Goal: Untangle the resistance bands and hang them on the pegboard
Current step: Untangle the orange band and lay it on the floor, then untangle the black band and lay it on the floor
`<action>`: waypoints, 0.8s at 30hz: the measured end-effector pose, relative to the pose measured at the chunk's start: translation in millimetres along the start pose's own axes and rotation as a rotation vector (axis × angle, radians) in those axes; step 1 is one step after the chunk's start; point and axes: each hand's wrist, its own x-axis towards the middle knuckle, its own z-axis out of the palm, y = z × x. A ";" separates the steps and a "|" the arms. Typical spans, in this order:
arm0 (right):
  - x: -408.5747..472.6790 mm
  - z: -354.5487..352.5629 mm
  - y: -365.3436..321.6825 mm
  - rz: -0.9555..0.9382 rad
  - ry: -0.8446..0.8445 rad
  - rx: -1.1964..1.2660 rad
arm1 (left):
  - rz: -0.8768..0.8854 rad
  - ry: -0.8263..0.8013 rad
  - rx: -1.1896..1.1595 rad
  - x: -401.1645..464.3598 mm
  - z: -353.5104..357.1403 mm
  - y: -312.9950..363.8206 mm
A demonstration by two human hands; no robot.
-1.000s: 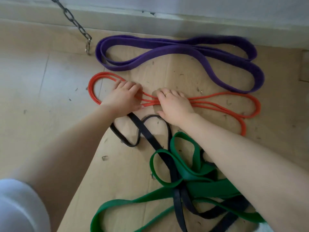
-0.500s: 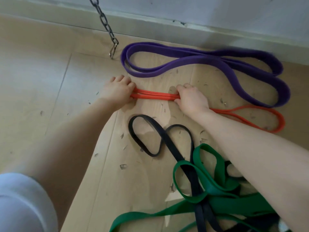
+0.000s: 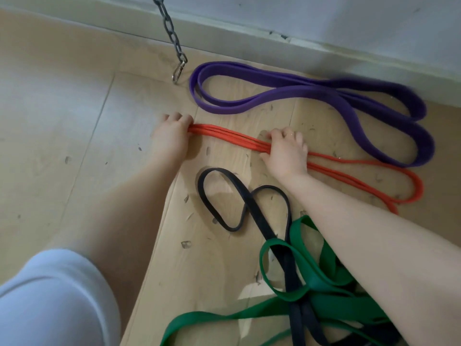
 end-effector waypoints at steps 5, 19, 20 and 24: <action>-57.2 2.1 -18.5 -0.265 -0.122 0.066 | 0.067 -0.090 0.035 -18.5 7.8 -8.7; -176.5 -134.3 -0.3 0.006 -0.306 0.640 | 0.060 -0.213 -0.503 -139.6 -111.0 98.7; -193.2 -153.9 -2.7 -0.023 -0.290 0.641 | 0.068 -0.277 -0.716 -163.2 -131.7 117.4; -250.0 -232.7 -25.3 -0.175 -0.130 0.687 | 0.147 -0.290 -1.145 -246.9 -201.5 167.5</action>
